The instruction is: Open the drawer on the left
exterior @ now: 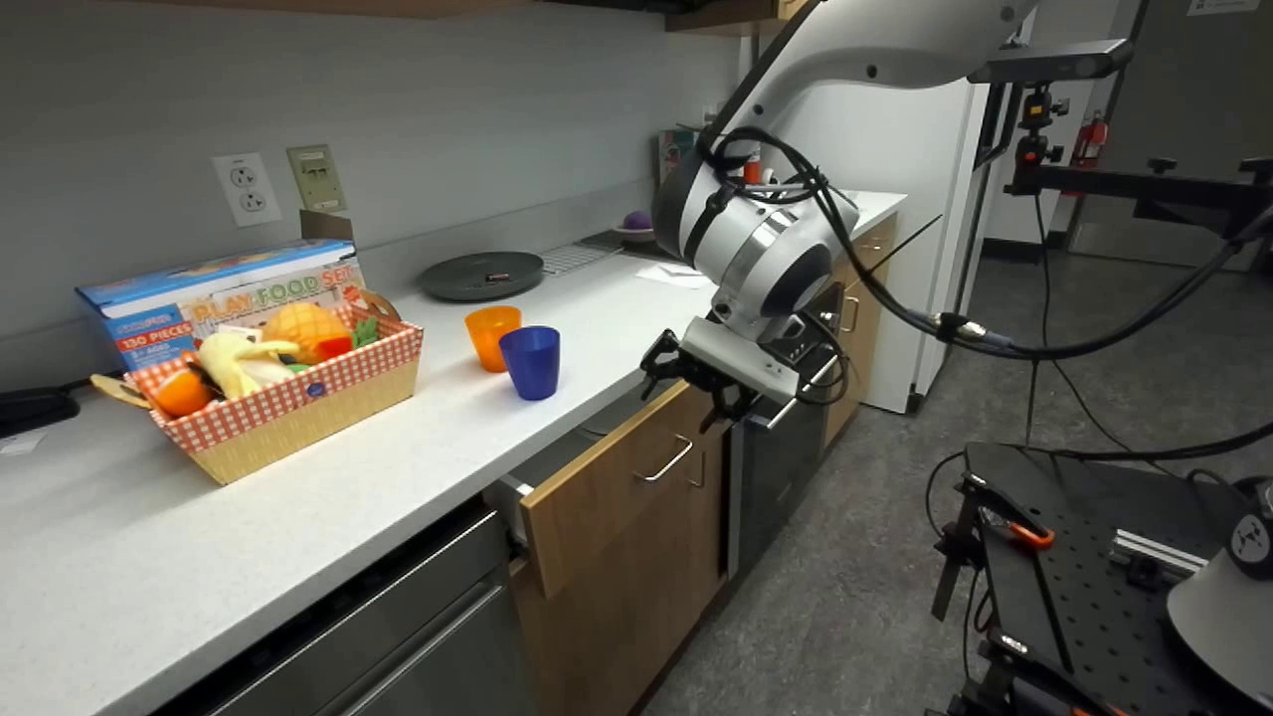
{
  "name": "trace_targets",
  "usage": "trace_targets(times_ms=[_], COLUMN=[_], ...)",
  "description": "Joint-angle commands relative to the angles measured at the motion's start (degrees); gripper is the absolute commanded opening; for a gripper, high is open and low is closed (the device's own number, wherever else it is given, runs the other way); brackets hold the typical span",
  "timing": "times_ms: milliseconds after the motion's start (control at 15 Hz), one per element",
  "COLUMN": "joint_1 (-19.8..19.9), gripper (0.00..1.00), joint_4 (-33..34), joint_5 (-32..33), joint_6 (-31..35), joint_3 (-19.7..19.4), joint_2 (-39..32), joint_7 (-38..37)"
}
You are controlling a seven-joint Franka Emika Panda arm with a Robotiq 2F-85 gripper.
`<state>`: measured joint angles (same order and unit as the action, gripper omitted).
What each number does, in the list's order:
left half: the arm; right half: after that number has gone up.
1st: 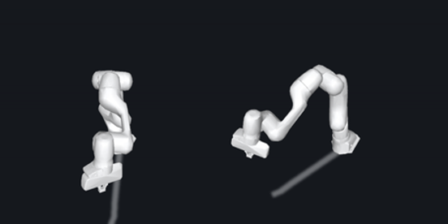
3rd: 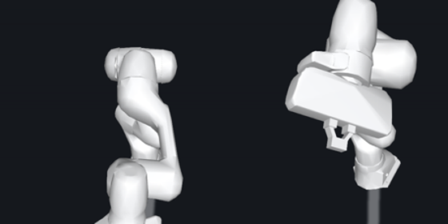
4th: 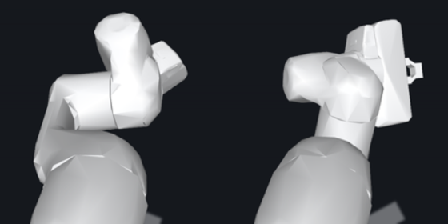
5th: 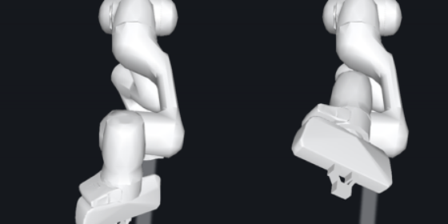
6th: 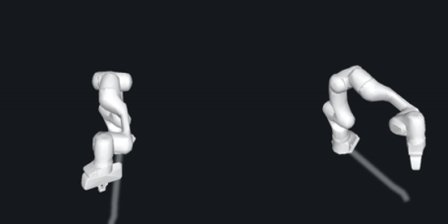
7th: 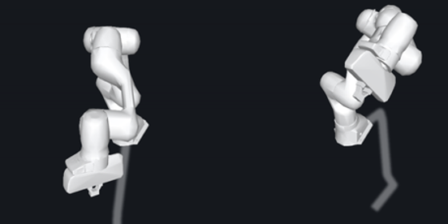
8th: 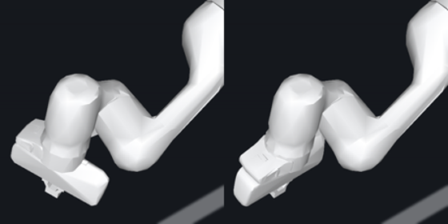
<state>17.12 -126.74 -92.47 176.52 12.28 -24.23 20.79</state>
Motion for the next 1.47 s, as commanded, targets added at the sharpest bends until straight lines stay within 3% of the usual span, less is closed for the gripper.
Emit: trace_targets(times_ms=[0,400,467,867,1267,1400], joint_1=[-0.6,-3.3,-6.8,-11.7,-22.0,-23.8], gripper=[1.0,1.0,1.0,1.0,1.0,1.0], joint_4=[1.7,1.3,1.0,-1.5,-9.0,-13.1], joint_5=[9.0,23.0,24.0,37.4,57.6,65.2], joint_6=[0.4,-1.6,-3.7,-12.6,-24.2,-25.1], joint_3=[-1.4,-6.1,-10.1,-17.3,-28.3,-28.5], joint_2=[-1.9,-3.6,-3.6,-3.0,2.3,5.5], joint_7=[-9.1,-23.7,-25.7,-40.2,-61.4,-69.5])
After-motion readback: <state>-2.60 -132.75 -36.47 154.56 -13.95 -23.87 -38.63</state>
